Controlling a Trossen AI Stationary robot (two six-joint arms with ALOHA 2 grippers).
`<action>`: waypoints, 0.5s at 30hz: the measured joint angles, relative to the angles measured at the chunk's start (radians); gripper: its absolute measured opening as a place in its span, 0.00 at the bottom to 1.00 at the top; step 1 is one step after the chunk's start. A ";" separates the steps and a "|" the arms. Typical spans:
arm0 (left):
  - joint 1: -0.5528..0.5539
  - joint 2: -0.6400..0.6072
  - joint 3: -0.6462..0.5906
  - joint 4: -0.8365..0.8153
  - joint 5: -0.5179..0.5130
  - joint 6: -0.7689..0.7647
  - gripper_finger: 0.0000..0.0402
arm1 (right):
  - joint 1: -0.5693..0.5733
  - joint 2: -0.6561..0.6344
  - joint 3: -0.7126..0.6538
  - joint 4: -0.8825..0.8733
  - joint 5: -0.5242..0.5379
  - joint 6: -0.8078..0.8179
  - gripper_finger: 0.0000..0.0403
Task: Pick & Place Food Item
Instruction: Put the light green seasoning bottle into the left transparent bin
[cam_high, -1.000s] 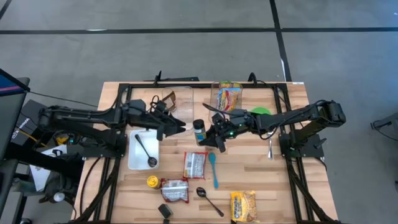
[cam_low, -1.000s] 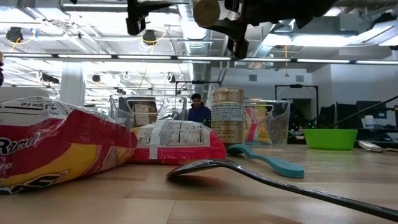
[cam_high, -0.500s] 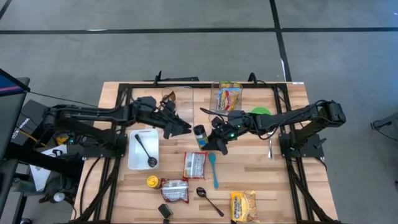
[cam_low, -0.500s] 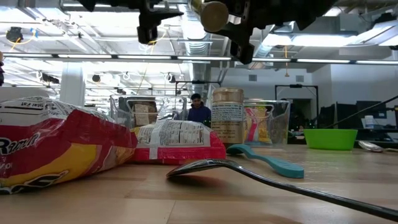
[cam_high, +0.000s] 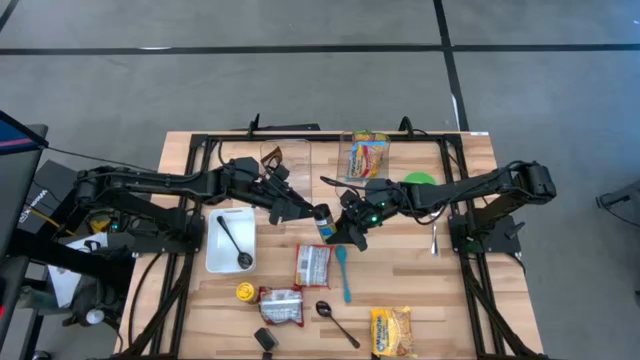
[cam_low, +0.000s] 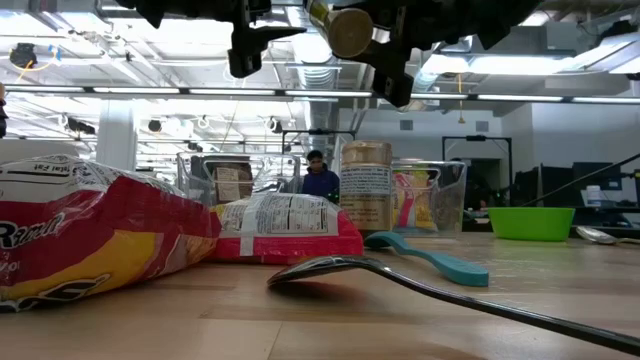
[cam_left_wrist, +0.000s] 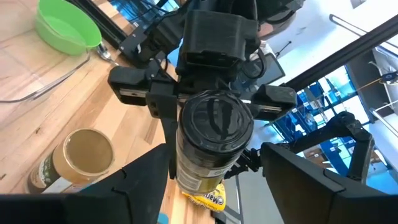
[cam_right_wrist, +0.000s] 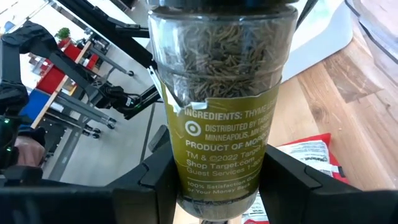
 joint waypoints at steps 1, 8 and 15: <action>-0.002 0.001 0.000 0.001 0.000 0.000 0.64 | 0.000 0.000 0.000 0.001 0.000 -0.002 0.42; -0.008 0.060 0.000 0.065 0.001 0.000 0.67 | 0.000 0.000 0.000 -0.002 0.000 0.000 0.42; -0.026 0.127 0.000 0.173 0.011 0.001 0.67 | -0.001 0.000 0.000 -0.005 -0.023 0.016 0.42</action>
